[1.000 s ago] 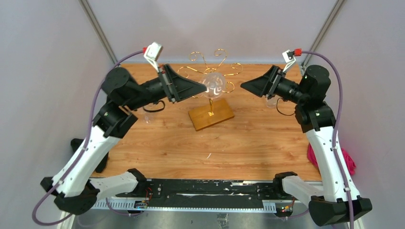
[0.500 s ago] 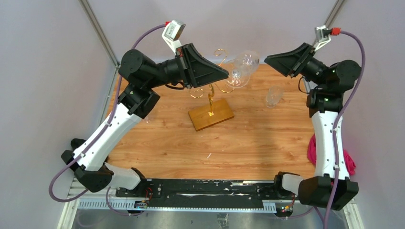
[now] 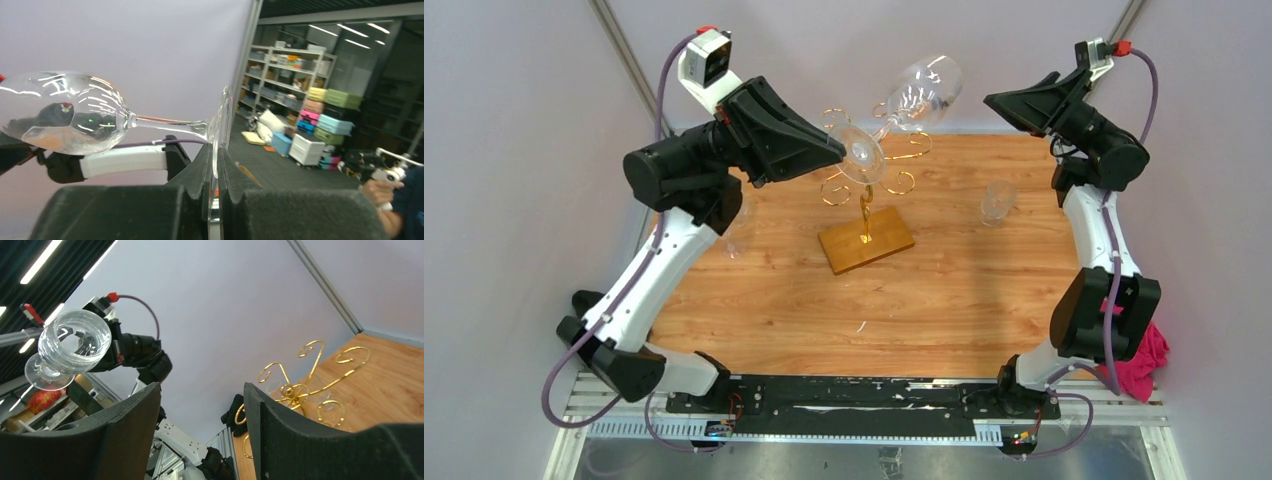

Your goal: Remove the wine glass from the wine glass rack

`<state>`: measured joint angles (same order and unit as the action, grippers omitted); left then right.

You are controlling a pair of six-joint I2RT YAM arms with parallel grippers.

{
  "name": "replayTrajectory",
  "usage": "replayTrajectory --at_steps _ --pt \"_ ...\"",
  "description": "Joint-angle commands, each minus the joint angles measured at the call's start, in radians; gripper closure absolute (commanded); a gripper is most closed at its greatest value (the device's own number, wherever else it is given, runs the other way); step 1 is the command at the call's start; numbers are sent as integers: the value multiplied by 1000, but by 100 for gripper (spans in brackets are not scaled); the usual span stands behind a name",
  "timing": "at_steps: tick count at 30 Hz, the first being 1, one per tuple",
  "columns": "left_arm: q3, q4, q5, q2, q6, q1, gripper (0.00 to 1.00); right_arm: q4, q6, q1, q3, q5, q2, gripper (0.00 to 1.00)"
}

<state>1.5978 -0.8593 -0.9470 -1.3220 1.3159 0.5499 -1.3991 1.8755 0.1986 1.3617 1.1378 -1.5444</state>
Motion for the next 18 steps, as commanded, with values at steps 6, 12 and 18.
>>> replayTrajectory --at_steps 6,12,18 --pt "17 -702 -53 -222 485 -15 100 -198 57 -71 128 3 85 33" --pt "-11 -702 -49 -225 469 -16 100 -198 77 -97 192 17 68 34" --pt "-16 -702 -47 -222 467 -21 100 -197 88 -109 168 30 90 34"
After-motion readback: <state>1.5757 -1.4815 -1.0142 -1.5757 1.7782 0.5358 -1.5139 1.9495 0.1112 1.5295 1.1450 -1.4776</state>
